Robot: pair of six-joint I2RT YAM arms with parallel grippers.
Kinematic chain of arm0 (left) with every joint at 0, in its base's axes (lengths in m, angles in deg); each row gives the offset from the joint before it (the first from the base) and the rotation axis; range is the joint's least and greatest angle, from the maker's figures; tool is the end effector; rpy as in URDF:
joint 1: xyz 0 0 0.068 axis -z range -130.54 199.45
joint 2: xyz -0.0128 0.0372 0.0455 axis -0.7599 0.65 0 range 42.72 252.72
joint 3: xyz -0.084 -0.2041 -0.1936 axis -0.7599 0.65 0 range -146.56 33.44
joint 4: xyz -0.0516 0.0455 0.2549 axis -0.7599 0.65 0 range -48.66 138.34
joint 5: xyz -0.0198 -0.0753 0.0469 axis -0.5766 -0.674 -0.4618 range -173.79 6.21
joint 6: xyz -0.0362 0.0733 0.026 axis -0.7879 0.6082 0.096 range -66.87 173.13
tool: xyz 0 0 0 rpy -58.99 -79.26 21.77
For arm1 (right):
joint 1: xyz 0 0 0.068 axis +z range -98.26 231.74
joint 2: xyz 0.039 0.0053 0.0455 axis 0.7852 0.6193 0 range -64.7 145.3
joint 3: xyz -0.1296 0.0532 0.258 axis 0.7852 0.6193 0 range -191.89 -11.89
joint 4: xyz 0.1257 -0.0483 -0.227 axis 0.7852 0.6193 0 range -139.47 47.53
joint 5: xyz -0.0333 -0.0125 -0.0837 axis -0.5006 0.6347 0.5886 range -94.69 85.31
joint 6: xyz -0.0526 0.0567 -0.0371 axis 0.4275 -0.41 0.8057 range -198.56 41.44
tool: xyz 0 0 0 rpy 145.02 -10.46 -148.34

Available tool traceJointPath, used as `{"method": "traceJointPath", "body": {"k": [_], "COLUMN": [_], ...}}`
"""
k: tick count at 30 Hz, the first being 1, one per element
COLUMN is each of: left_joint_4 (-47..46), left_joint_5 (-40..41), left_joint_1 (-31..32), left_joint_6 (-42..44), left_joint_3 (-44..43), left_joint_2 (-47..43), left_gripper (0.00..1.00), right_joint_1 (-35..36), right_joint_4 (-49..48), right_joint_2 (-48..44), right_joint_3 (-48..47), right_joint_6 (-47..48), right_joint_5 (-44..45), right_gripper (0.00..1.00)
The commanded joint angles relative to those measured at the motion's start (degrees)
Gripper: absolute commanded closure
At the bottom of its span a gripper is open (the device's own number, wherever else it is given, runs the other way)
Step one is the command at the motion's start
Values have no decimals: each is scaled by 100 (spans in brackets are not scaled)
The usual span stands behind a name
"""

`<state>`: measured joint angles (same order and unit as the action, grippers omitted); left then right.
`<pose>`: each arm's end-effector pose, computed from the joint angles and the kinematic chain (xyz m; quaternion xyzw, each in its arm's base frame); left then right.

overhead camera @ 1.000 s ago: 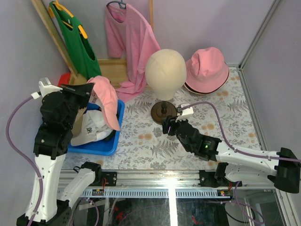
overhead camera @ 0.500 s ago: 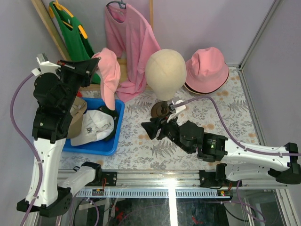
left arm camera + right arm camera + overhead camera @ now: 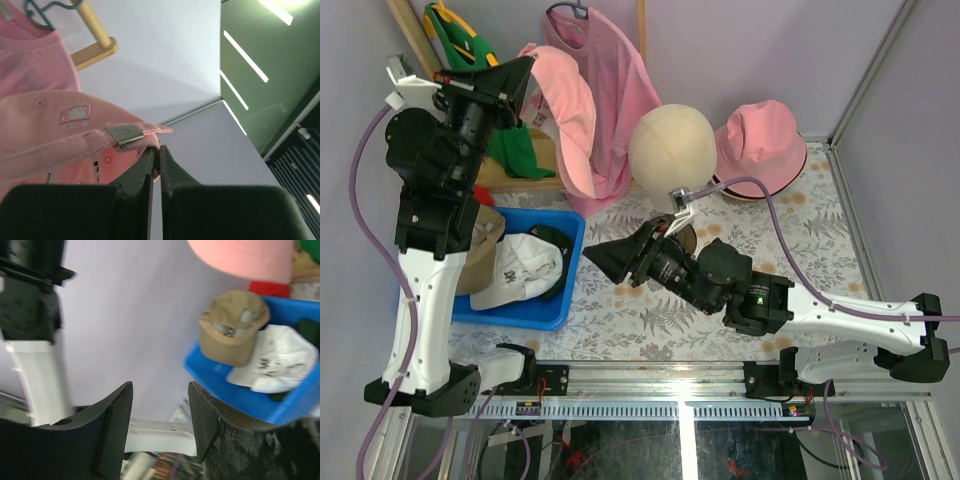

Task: Stack the hats
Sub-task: Pick up the hat from the bin, then place the hat on the hat stand.

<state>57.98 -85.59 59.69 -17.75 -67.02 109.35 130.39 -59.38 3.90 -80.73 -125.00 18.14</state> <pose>0.2181 -0.0419 0.6074 -0.2886 0.5186 -0.5303 0.6054 0.0887 0.2929 0.4656 -0.0287 0.6465 0.6085 0.4593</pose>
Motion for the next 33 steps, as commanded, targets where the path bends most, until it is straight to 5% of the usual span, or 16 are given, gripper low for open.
{"method": "traceJointPath", "body": {"k": [1, 9, 14, 22, 33], "left_joint_4": [-908, -1306, -1601, -1877, -2321], "left_joint_5": [-105, 361, 532, 548, 597], "left_joint_1": [248, 1030, 1327, 1763, 1973], "left_joint_6": [-243, -201, -273, -349, -481], "left_joint_3": [-666, -1037, -1131, -1390, -508], "left_joint_2": [341, 681, 762, 925, 465], "left_gripper": [100, 100, 100, 100, 100], "right_joint_1": [36, 27, 5, -102, -289], "right_joint_4": [-733, -418, -631, -1382, -2312], "right_joint_2": [-67, 313, 549, 648, 390], "right_joint_3": [-449, -1112, -1285, -1110, -467], "right_joint_6": [-1326, -3413, -3930, -4276, -4037], "right_joint_5": [294, 1058, 1489, 1972, 2781], "right_gripper": [45, 22, 10, 12, 16]}}
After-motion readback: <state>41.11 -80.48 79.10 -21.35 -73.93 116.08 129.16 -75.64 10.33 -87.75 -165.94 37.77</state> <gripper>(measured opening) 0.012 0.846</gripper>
